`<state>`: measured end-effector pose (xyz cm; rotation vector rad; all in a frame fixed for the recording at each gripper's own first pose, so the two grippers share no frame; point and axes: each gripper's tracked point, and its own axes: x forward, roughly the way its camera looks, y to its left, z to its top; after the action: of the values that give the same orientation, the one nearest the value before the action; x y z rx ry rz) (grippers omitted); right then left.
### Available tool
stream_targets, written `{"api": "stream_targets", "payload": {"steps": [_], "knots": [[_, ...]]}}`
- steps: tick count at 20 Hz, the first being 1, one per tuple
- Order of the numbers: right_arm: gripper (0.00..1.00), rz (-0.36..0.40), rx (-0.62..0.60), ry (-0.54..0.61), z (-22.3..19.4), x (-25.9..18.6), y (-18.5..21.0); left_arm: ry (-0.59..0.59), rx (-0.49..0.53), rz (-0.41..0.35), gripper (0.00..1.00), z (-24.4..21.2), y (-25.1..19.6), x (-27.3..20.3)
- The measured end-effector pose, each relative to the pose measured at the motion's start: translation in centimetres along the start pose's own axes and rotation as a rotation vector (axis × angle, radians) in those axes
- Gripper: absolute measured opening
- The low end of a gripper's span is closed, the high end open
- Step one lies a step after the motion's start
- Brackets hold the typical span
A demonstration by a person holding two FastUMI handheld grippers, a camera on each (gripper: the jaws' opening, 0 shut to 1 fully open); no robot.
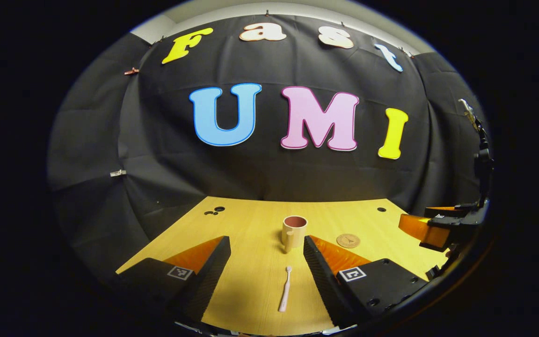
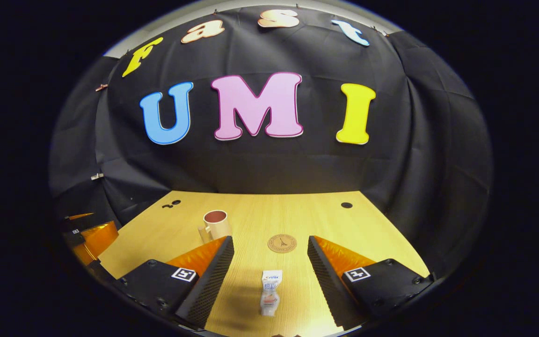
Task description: Put the toothbrush and toothpaste on the desktop into the cup, then pick up the cup and place it on the coaster on the desktop.
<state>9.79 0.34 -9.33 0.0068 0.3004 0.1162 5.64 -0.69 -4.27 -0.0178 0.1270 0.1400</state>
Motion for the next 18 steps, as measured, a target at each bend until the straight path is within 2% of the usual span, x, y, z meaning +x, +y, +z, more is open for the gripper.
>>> {"api": "stream_targets", "payload": {"steps": [4,10,18], "knots": [[0.98,-0.011,0.01,0.134,-4.1,3.6,-0.5,0.07,-0.018,0.071,0.97,-2.2,1.4,0.3],[0.97,-0.011,-0.006,0.348,-11.6,6.2,-1.1,0.201,-0.074,0.157,0.98,-5.9,2.6,0.0],[0.98,0.003,-0.017,0.508,-19.2,8.3,-1.4,0.311,-0.03,0.169,0.98,-9.0,1.0,0.1]]}}
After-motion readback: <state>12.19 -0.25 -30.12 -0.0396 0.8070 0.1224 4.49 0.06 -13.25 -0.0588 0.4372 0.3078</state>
